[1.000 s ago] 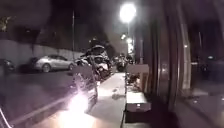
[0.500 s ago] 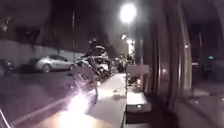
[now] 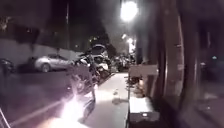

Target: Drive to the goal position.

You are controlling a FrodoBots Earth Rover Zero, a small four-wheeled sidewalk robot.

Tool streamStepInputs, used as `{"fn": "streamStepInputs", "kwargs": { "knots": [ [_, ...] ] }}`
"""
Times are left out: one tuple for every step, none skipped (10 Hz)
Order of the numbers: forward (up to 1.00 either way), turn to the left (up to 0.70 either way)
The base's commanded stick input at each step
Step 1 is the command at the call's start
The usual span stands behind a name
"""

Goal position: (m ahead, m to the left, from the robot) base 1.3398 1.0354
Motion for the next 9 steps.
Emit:
{"fn": "streamStepInputs", "kwargs": {
  "knots": [
    [0.0,0.0],
    [0.0,0.0],
    [0.0,0.0],
    [0.0,0.0],
    [0.0,0.0],
    [0.0,0.0],
    [0.0,0.0],
    [0.0,0.0],
    [0.0,0.13]
  ]
}}
